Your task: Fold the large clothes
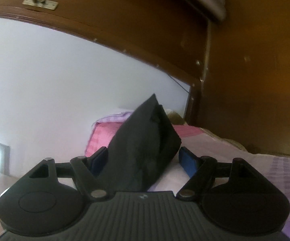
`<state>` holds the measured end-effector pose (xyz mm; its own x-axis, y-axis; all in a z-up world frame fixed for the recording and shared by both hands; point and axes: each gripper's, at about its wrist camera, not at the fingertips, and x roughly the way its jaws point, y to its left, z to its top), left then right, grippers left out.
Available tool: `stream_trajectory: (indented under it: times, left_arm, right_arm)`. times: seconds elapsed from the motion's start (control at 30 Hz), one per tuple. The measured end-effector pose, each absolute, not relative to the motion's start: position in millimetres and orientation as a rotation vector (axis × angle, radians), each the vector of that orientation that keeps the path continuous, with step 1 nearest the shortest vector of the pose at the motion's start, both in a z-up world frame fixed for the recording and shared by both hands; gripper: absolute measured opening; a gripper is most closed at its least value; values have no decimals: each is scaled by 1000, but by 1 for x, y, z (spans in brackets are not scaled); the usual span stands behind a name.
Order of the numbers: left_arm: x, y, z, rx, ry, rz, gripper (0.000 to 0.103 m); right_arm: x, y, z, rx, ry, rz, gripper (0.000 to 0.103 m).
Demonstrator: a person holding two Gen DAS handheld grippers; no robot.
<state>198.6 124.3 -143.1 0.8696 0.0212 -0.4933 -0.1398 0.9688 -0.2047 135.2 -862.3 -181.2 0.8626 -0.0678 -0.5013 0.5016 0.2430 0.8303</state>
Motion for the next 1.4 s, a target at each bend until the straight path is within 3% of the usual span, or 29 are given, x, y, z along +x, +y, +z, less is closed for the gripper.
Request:
stream_trajectory:
  times: [0.03,0.13,0.17,0.33,0.57,0.73,0.87,1.1,1.4]
  left_arm:
    - [200,124,-144,-240,517,86,103]
    - [201,123,-144,-238,520,86,103]
    - [200,123,-144,-240,522,85,103]
    - [201,127,-145,-270,518,74,103]
    - [197,137,-146,-348,485,53,103]
    - [192,146,-147,-421,456,33,103]
    - [188,152,-149,-472,433,22,103]
    - [185,159,-151,-518,410,9,103]
    - [183,164,-152,-556,390,-2,103]
  right_arm:
    - [140,-862,-183,1270,411,-390,46]
    - [153,-861,-172,1154,415,-405,15]
    - [154,-860,-166,1138,395,-404,13]
    - [172,-837,-98,1082,281,-302,11]
    - [233,-734,28,926,180,-16,11]
    - [276,-626,66,875,183,226,11]
    - [305,-535,56,835,251,378,11]
    - [335,-406,-14,803,430,509,11]
    - [337,-319,-103,617,625,480,11]
